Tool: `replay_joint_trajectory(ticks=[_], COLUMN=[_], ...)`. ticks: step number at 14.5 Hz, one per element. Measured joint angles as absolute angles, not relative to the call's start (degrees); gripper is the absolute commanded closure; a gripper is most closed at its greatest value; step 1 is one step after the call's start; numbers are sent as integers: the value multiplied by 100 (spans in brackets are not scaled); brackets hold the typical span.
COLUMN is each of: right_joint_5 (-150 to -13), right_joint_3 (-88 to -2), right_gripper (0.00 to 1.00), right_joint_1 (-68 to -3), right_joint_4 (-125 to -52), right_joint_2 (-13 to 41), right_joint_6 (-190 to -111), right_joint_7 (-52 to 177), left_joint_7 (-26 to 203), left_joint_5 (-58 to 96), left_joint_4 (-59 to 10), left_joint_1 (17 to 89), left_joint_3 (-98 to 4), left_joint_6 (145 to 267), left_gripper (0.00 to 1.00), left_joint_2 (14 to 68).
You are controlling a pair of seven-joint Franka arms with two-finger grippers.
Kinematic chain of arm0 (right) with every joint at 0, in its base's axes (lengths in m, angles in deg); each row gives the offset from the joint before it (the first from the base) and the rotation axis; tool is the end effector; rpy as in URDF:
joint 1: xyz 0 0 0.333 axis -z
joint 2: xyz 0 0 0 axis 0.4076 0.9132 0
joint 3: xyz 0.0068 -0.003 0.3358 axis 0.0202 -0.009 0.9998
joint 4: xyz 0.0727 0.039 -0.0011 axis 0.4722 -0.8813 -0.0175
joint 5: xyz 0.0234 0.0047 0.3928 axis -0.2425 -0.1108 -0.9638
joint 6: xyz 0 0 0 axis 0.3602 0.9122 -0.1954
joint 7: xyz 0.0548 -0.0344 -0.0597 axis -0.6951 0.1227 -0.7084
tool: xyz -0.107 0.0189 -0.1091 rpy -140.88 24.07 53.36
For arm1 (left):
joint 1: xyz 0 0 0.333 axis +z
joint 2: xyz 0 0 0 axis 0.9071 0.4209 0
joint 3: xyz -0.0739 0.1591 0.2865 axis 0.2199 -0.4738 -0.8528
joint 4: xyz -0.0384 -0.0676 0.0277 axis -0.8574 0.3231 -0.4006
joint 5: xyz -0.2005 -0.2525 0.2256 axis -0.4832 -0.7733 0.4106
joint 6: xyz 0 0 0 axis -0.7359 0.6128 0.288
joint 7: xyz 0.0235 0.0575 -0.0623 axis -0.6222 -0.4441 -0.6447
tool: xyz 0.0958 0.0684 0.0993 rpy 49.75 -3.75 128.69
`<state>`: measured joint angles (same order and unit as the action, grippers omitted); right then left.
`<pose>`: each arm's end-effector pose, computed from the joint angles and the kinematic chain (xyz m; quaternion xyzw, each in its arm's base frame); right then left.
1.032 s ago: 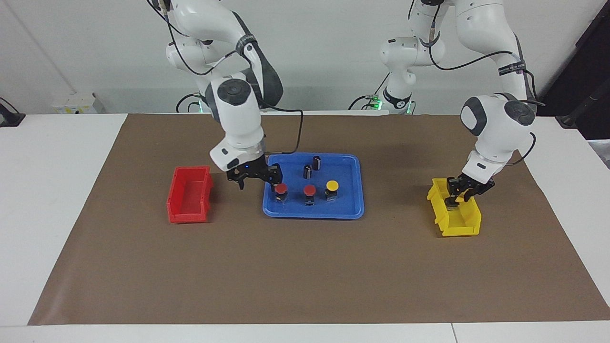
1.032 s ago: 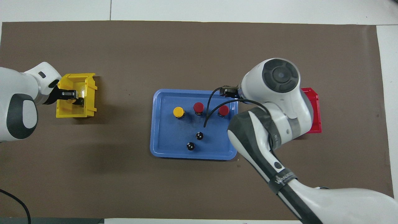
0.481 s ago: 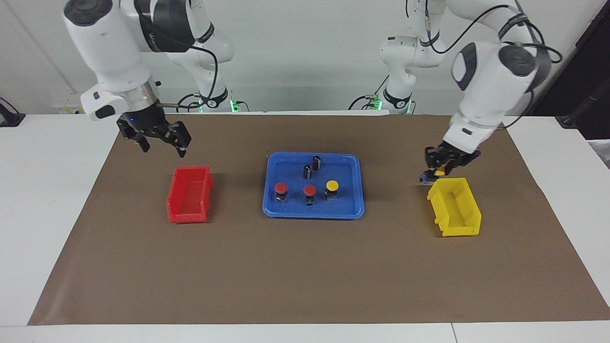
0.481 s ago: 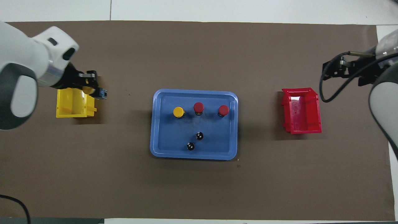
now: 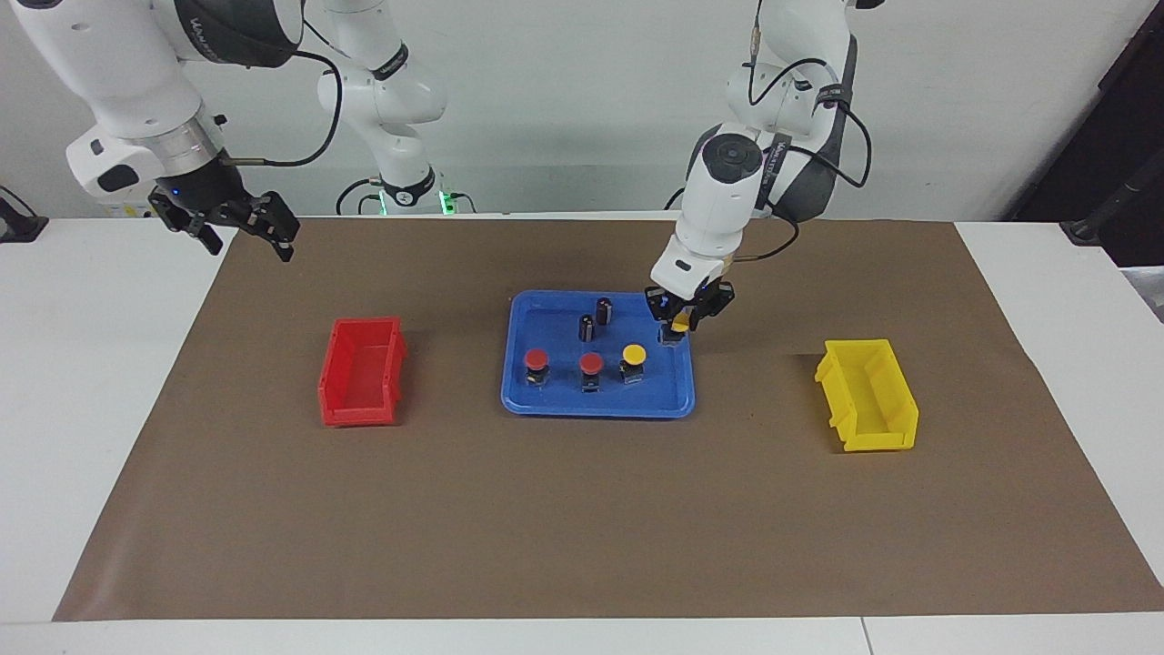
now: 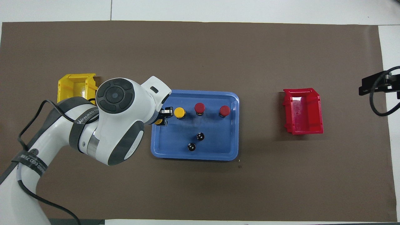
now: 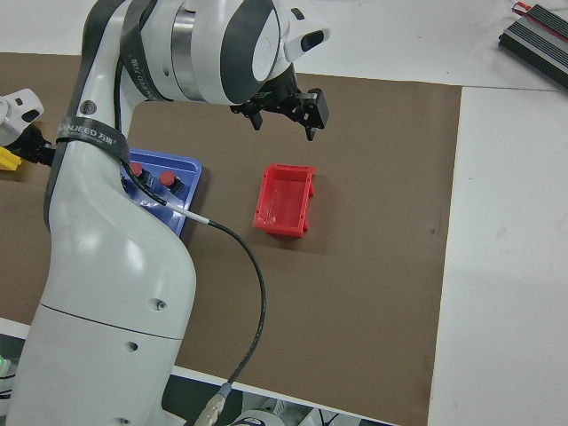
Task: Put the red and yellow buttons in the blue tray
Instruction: 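Lower the second yellow button into the tray with the left gripper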
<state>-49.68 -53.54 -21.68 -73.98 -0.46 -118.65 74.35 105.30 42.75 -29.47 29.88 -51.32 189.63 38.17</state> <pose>0.5473 -0.0385 0.5944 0.9973 -0.0636 -0.0340 0.0109 0.4827 -0.3287 0.3773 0.9999 -0.0050 0.0006 0.0141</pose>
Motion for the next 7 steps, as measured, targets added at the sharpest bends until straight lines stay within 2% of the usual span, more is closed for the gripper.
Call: replay_joint_trajectory(ticks=[5, 7], right_joint_5=[-4963, -4963], right_joint_3=[-5363, -5364], right_gripper=[0, 0], right_joint_1=[-2164, -2164], right_joint_4=[-7423, -7423], right_joint_2=[-59, -60], right_joint_6=[-11885, -11907], right_joint_7=[7403, 7270], left_joint_7=[10609, 10612], left_joint_5=[4275, 4275], left_joint_4=[-3051, -3049], left_joint_1=[2944, 2944], left_joint_3=[-5144, -5150], left_joint_6=[19495, 19521], left_gripper=[98, 95], left_joint_2=[4218, 4256])
